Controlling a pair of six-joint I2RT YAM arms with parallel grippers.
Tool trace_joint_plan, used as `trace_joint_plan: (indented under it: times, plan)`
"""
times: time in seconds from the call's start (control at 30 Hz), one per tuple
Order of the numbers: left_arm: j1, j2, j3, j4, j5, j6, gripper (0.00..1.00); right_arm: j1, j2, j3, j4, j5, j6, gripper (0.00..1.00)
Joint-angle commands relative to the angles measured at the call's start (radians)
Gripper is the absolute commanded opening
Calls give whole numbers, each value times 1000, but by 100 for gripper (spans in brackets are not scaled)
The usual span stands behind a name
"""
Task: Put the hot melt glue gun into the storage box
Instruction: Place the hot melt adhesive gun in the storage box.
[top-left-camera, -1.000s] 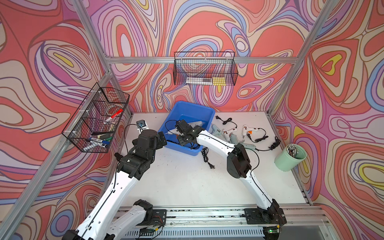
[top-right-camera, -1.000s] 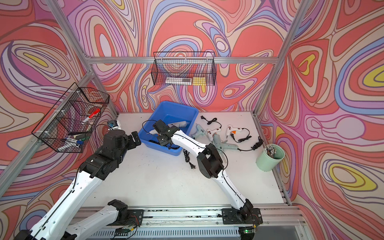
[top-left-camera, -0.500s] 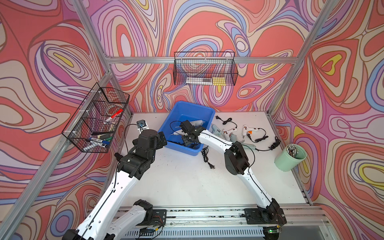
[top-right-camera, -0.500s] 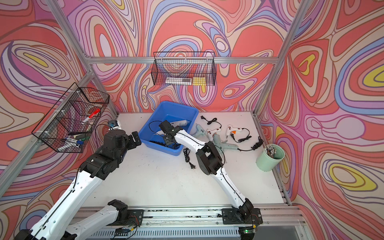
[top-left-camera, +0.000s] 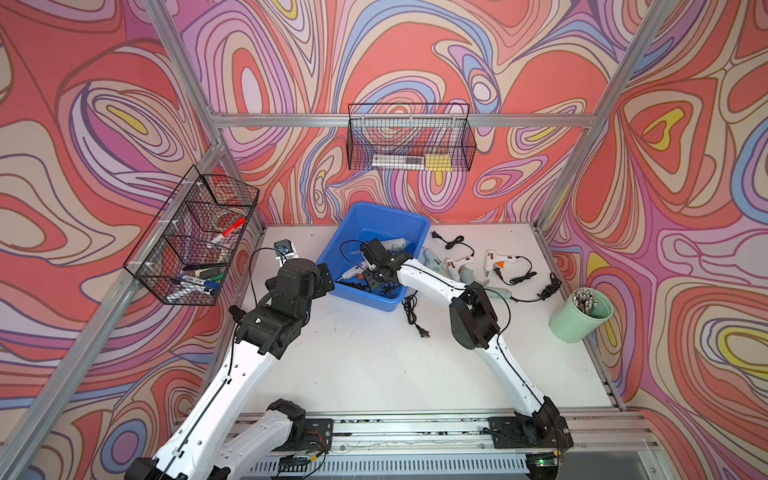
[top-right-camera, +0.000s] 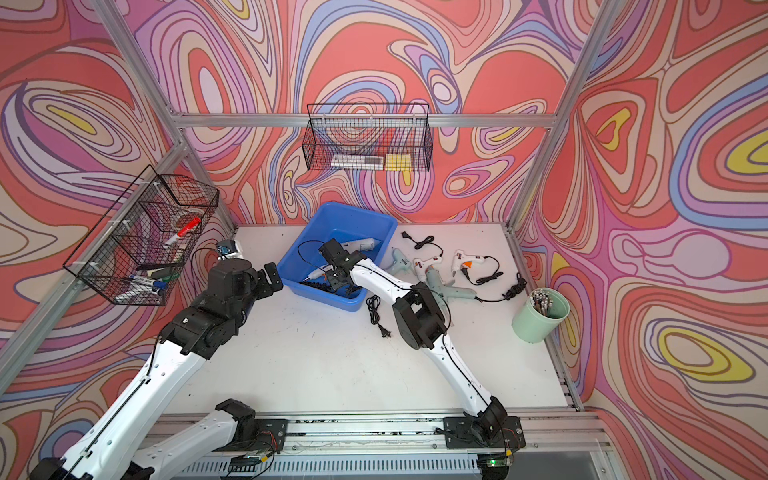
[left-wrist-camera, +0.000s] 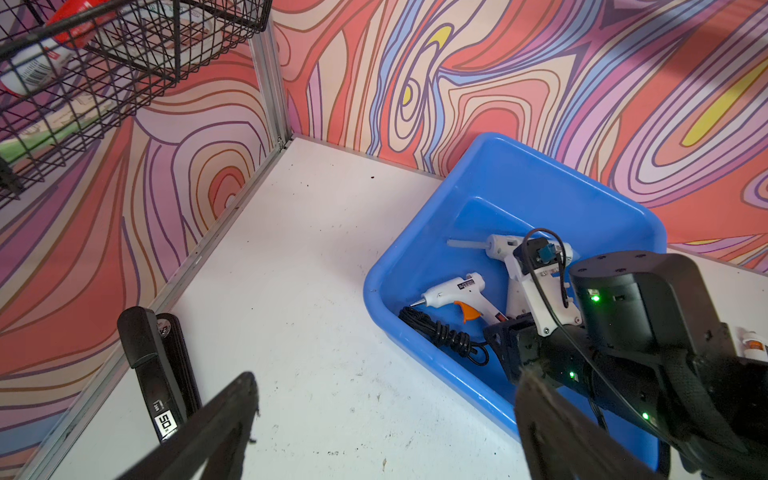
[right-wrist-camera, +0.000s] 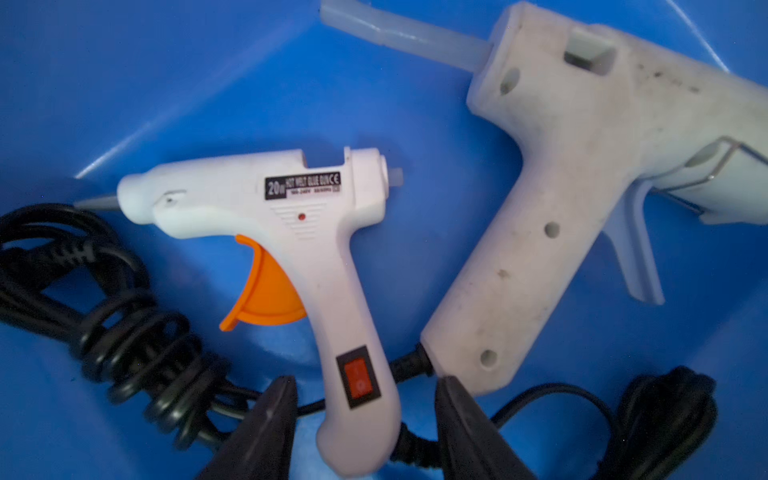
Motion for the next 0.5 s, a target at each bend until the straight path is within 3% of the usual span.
trace_joint_plan:
  times: [0.0, 0.47]
  plan:
    - [5, -5, 10, 8, 8, -12, 99, -1, -92, 4, 10, -14, -5, 59]
    - [5, -21, -21, 54, 44, -1, 99, -1, -451, -193, 85, 3, 33, 68]
